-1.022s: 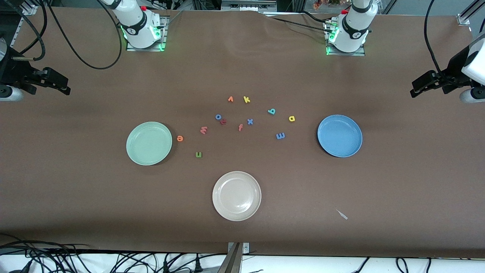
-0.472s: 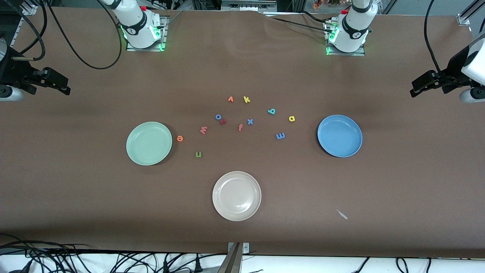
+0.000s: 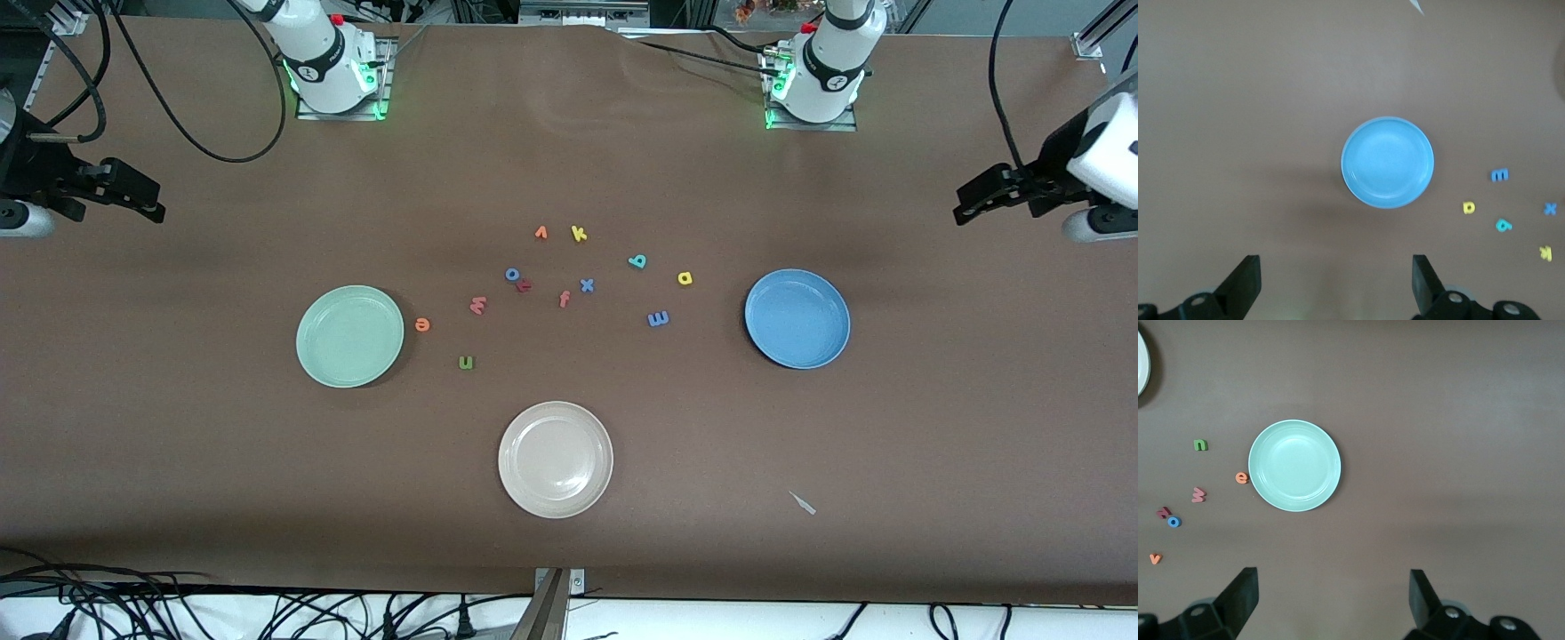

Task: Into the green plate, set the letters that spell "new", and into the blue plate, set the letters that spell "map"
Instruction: 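Reach the left gripper down to the blue foam letter m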

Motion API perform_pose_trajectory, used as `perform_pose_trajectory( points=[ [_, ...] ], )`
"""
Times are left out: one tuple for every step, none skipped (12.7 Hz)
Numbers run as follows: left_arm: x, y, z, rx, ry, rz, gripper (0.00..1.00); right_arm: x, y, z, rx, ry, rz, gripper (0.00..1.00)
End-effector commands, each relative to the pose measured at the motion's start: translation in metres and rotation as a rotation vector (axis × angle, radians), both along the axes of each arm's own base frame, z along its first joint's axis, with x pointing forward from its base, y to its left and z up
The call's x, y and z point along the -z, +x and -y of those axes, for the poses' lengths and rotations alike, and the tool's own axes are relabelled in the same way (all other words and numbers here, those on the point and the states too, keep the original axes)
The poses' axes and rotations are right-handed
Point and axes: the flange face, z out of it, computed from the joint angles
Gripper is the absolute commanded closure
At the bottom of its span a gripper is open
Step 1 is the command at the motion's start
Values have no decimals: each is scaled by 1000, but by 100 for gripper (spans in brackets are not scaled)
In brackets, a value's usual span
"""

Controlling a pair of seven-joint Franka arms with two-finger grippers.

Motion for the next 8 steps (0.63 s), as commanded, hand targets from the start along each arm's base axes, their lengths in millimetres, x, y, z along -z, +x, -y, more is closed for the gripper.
perform_pose_trajectory(
  points=[
    [30, 11, 58, 132, 0, -73, 0, -5, 1, 0, -11, 7, 9, 0],
    [40, 11, 90, 191, -1, -90, 0, -5, 1, 0, -11, 7, 9, 0],
    [56, 12, 117, 239, -9, -112, 0, -5, 1, -1, -11, 7, 9, 0],
    [75, 13, 141, 279, -33, -144, 0, -6, 0, -1, -8, 7, 11, 0],
    [89, 22, 161, 303, -74, -137, 0, -5, 1, -1, -10, 7, 10, 0],
    [106, 31, 179, 353, -120, -126, 0, -3, 2, -1, -11, 8, 6, 0],
    [129, 38, 200, 455, -159, -113, 0, 1, 4, -4, -17, 8, 2, 0],
    [152, 48, 209, 546, -195, -89, 0, 1, 6, -5, -21, 8, 12, 0]
  ],
)
